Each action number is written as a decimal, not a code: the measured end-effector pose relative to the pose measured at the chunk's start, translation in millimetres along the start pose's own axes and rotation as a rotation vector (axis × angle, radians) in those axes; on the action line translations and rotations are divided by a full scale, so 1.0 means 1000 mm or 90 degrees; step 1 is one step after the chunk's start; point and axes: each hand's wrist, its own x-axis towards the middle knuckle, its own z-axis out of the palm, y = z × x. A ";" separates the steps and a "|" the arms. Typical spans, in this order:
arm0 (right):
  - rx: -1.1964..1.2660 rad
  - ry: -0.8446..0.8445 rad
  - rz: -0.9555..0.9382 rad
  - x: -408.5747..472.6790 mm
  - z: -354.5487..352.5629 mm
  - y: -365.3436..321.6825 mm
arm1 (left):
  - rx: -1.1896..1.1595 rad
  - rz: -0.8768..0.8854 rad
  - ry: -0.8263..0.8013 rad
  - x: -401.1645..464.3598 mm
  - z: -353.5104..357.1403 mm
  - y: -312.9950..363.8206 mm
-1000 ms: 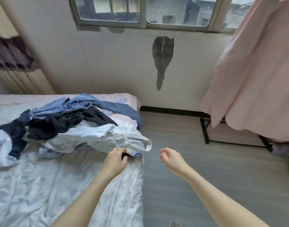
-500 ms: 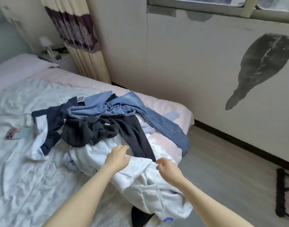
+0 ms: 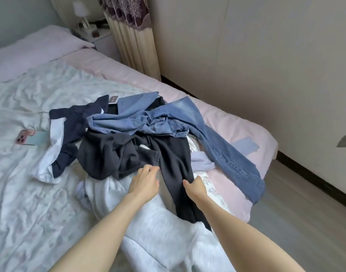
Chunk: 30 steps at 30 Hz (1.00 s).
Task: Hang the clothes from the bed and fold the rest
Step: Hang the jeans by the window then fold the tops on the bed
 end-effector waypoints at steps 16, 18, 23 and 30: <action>0.047 0.125 -0.434 -0.118 -0.046 -0.095 | -0.285 -0.050 0.083 -0.059 -0.098 -0.005; 0.048 0.123 -0.487 -0.151 -0.050 -0.111 | -0.436 -0.101 0.082 -0.076 -0.117 -0.004; 0.050 0.114 -0.631 -0.247 -0.067 -0.147 | -1.044 -0.260 -0.066 -0.119 -0.151 0.005; -0.042 -0.062 -0.703 -0.342 -0.065 -0.115 | -1.220 -0.212 0.002 -0.157 -0.179 0.005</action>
